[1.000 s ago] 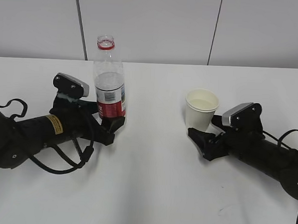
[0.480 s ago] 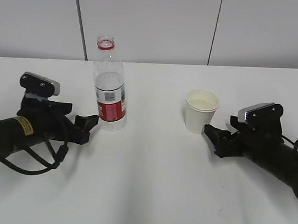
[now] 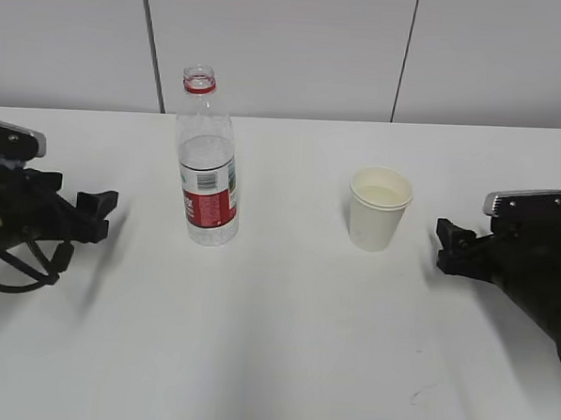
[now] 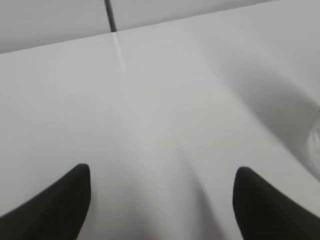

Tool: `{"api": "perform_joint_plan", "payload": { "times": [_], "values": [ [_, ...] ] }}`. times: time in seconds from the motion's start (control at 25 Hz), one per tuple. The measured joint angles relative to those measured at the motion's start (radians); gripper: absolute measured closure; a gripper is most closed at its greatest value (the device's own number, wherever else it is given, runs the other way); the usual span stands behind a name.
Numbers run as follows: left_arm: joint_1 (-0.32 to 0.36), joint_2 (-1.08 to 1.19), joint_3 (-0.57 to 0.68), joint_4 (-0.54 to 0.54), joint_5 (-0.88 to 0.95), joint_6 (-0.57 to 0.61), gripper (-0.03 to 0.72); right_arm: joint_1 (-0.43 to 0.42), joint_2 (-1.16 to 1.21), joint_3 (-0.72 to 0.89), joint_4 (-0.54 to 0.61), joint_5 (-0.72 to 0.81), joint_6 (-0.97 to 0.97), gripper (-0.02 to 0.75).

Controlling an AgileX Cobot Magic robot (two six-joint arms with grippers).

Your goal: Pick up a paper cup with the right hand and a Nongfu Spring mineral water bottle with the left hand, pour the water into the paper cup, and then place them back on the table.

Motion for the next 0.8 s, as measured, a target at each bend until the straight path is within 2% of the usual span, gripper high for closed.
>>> {"api": "perform_joint_plan", "payload": {
  "times": [0.32, 0.48, 0.56, 0.8],
  "values": [
    [0.060, -0.025, -0.002, -0.095, 0.021, 0.044, 0.151, -0.063, -0.002, -0.009, 0.037, 0.000, 0.009, 0.145],
    [0.061, -0.042, -0.047, -0.110, 0.162, 0.044, 0.151, -0.073, -0.043, -0.032, 0.039, 0.041, 0.040, 0.145],
    [0.061, -0.059, -0.078, -0.119, 0.246, 0.055, 0.151, -0.087, -0.081, -0.054, 0.039, 0.119, 0.040, 0.145],
    [0.061, -0.133, -0.186, -0.135, 0.547, 0.061, 0.151, -0.120, -0.206, -0.144, 0.037, 0.479, 0.040, 0.146]
  ]
}}
